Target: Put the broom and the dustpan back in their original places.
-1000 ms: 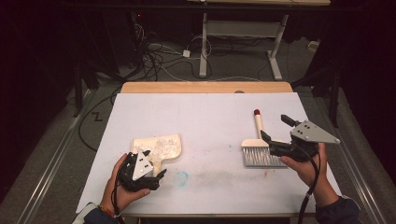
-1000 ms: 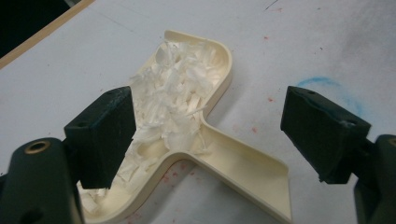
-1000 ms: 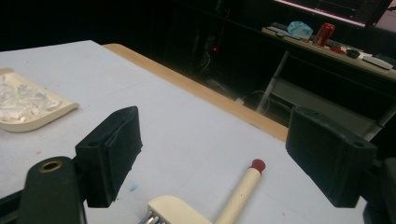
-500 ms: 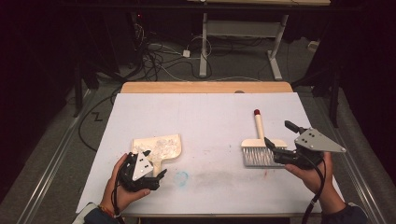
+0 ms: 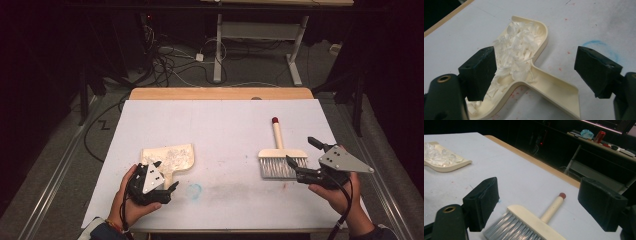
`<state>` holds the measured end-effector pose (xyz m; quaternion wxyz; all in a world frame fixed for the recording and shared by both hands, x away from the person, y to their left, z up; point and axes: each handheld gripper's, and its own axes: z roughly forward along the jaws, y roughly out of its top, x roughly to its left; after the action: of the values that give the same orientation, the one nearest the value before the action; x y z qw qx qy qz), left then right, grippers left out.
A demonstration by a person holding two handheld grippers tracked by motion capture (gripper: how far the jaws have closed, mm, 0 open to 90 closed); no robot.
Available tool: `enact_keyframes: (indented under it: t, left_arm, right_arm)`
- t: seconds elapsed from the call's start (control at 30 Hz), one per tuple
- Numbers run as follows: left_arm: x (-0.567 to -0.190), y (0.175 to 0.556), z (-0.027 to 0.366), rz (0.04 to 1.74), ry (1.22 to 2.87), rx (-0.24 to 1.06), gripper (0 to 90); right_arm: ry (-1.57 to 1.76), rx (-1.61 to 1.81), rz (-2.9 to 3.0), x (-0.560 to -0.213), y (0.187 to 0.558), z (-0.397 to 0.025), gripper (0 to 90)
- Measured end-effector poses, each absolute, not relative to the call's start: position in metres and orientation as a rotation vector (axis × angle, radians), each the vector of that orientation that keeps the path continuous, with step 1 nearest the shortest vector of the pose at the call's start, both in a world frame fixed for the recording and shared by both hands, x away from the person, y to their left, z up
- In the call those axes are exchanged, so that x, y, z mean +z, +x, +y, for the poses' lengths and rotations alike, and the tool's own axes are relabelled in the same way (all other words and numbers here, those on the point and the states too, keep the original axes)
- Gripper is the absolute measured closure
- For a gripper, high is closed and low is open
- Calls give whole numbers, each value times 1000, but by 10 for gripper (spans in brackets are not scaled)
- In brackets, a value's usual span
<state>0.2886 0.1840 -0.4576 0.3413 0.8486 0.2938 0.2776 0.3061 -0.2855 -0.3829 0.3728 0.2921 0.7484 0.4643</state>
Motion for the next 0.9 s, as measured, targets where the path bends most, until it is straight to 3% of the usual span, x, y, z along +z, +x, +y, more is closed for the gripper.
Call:
enact_keyframes:
  t: [0.9]
  left_arm:
    - [-460, 291, 180, 737, 2223, 720, 170]
  right_arm:
    - [808, 1090, 1962, -435, 284, -316, 182]
